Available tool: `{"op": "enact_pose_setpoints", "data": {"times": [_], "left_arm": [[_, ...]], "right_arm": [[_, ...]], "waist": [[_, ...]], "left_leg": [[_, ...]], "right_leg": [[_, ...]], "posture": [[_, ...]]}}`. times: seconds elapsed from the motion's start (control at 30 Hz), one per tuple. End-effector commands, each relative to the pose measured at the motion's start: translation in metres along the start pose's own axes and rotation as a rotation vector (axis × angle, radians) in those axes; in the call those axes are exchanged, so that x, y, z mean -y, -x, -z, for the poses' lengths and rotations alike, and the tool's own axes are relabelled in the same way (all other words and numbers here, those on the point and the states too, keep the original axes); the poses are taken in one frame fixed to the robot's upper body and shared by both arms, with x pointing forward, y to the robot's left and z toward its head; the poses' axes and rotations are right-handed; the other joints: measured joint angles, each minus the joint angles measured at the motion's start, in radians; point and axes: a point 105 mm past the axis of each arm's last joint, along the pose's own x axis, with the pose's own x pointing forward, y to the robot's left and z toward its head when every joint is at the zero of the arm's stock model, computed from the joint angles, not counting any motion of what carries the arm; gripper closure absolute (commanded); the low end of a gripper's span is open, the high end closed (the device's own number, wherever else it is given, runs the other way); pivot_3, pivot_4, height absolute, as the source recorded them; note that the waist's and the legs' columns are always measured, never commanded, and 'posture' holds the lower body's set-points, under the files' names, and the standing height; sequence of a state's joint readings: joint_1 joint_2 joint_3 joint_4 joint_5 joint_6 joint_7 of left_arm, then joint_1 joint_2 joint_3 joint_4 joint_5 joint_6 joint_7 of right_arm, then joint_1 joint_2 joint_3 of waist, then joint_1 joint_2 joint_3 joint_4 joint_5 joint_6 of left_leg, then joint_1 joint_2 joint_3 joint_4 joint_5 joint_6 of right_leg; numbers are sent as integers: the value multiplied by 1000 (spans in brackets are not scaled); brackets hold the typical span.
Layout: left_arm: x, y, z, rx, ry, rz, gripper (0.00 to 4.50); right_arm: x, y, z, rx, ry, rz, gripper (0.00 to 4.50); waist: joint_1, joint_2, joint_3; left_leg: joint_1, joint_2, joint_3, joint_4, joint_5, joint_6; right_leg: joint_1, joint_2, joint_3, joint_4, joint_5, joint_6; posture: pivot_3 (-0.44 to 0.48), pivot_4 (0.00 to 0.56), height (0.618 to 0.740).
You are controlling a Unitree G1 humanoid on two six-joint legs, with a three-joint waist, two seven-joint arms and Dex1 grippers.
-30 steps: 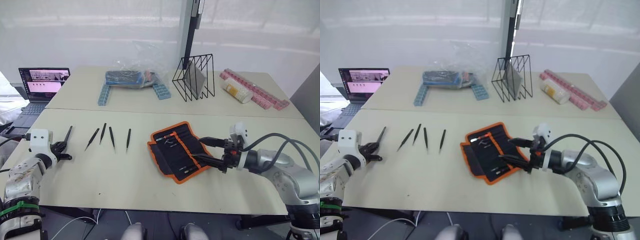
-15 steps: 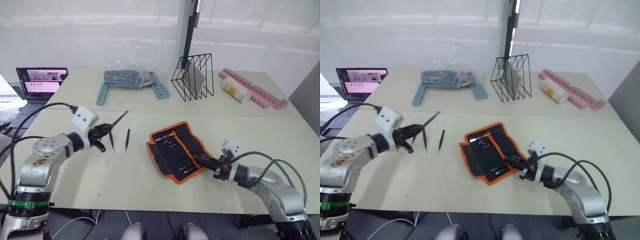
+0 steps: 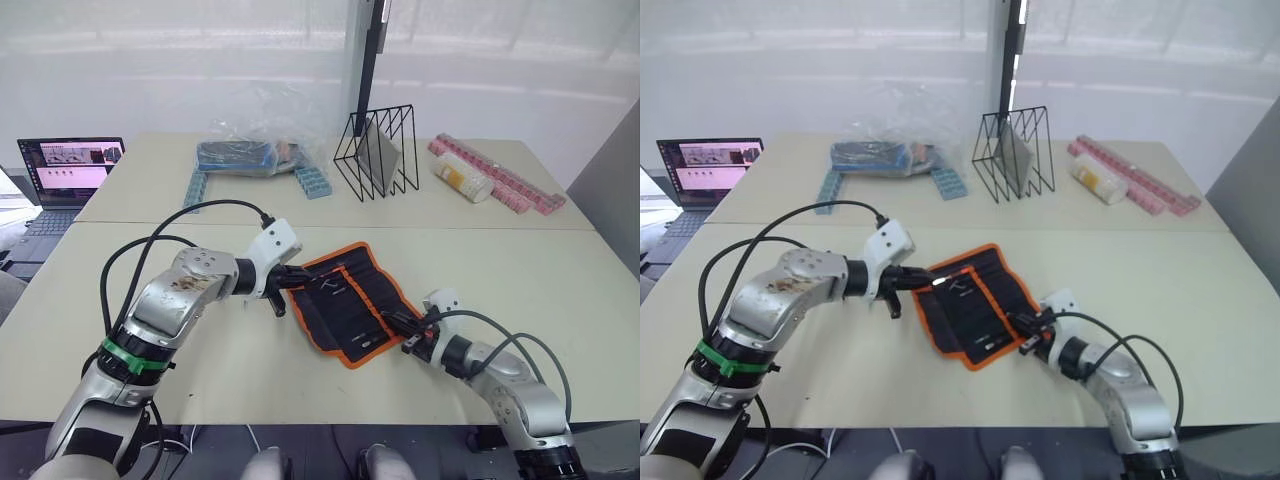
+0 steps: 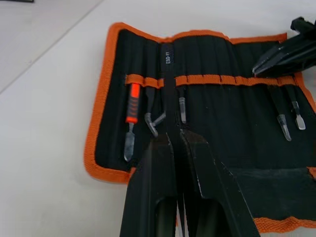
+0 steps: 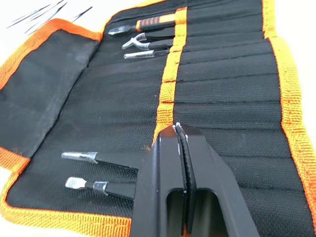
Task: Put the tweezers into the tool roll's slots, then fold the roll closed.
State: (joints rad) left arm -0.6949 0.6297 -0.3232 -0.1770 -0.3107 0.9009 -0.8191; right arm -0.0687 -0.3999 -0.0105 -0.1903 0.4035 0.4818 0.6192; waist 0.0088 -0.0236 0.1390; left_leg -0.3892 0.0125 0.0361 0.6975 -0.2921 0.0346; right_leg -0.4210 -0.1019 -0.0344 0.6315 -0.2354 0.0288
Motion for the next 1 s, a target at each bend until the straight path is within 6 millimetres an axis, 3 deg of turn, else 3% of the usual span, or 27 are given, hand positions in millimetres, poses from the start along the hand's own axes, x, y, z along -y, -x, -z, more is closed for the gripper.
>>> {"op": "enact_pose_setpoints", "data": {"times": [0.03, 0.5, 1.0], "left_arm": [[2, -1, -5, -62, -29, 22, 4500], [16, -22, -2, -223, -48, 80, 4500], [11, -33, 1, -277, -82, 57, 4500]], "right_arm": [[0, 3, 7, -26, 9, 35, 4464], [-9, 1, 14, -42, 10, 41, 4464], [-21, 5, 33, -144, 44, 5, 4464]], "waist": [[2, 0, 0], [2, 0, 0], [2, 0, 0]], "left_leg": [[0, 0, 0, 0, 0, 0], [1, 1, 1, 1, 0, 0], [2, 1, 1, 2, 0, 0]], "right_leg": [[0, 0, 0, 0, 0, 0], [0, 10, 19, 0, 0, 0], [0, 11, 21, 1, 0, 1]], "posture": [[0, 150, 722], [0, 150, 722], [0, 150, 722]]}}
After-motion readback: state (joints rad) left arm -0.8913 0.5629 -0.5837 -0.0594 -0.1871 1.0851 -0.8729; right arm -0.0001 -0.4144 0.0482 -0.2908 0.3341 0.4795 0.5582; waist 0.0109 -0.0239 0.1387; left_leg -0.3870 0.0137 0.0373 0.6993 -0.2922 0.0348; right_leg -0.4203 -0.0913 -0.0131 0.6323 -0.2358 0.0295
